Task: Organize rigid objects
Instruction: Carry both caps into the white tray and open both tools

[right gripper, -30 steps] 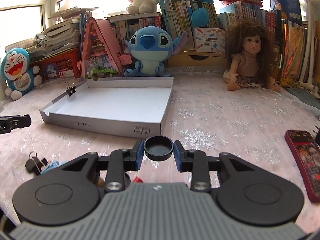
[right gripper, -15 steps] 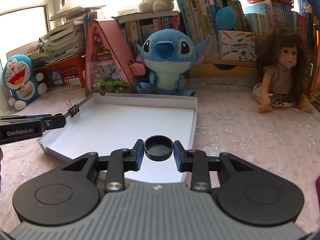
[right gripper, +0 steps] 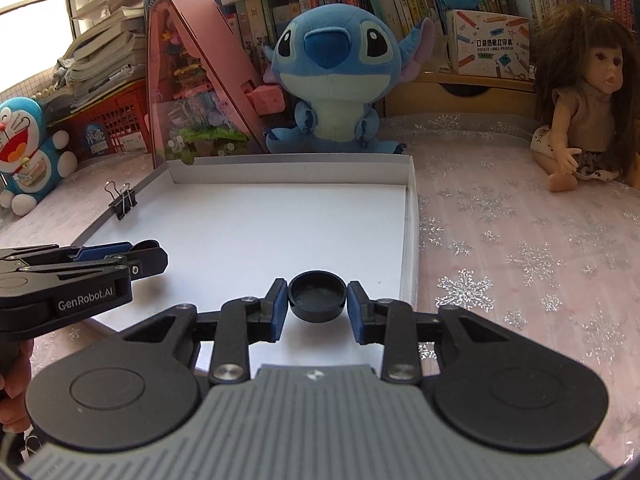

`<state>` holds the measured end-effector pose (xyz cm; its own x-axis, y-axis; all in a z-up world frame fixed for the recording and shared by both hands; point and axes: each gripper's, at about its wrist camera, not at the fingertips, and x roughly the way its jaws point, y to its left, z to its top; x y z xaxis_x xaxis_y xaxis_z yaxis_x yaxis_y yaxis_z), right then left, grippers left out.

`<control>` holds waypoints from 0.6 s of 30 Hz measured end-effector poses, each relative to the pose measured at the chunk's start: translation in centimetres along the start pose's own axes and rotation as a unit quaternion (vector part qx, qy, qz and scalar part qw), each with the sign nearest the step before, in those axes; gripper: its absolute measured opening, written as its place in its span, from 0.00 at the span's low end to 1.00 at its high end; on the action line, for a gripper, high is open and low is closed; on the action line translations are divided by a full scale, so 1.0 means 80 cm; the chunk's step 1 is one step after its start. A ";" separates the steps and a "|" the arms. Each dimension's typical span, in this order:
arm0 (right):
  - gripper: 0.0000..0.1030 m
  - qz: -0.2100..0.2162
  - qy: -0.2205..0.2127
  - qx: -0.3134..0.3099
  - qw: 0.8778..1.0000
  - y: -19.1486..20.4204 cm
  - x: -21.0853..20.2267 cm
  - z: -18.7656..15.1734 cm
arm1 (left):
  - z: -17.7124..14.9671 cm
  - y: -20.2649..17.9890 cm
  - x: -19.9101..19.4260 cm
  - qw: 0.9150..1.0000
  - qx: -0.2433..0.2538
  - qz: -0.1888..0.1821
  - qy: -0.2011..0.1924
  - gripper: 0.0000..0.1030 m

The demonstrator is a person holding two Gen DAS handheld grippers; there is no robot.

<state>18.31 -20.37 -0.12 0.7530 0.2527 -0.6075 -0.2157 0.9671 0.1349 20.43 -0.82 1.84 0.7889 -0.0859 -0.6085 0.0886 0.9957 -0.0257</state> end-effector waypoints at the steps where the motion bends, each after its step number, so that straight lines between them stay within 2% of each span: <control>1: 0.36 -0.001 0.003 -0.002 1.000 0.000 0.002 0.000 | 0.000 0.000 0.002 1.000 0.002 0.001 0.004 0.29; 5: 0.36 -0.007 0.012 -0.010 1.000 0.003 0.008 0.000 | -0.006 -0.001 0.012 1.000 0.008 0.005 0.024 0.29; 12: 0.37 -0.015 0.015 -0.028 0.999 0.009 0.010 -0.001 | -0.006 -0.003 0.015 1.000 0.016 0.010 0.023 0.30; 13: 0.40 -0.013 0.014 -0.028 0.999 0.009 0.009 -0.001 | -0.006 -0.003 0.014 1.000 0.013 0.009 0.024 0.31; 15: 0.42 -0.010 0.009 -0.024 1.000 0.009 0.006 -0.001 | -0.006 0.000 0.010 1.000 0.005 0.002 0.028 0.46; 17: 0.55 -0.010 0.002 -0.026 1.000 0.009 0.000 -0.001 | -0.005 0.004 0.003 1.000 -0.002 -0.007 0.025 0.52; 18: 0.55 -0.010 -0.002 -0.029 1.000 0.010 -0.005 -0.001 | -0.005 0.006 -0.002 1.000 -0.003 -0.009 0.023 0.54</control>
<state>17.82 -19.72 0.16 0.7595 0.2339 -0.6070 -0.2367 0.9685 0.0772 20.13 -0.33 1.62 0.7591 -0.1019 -0.6430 0.0985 0.9943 -0.0414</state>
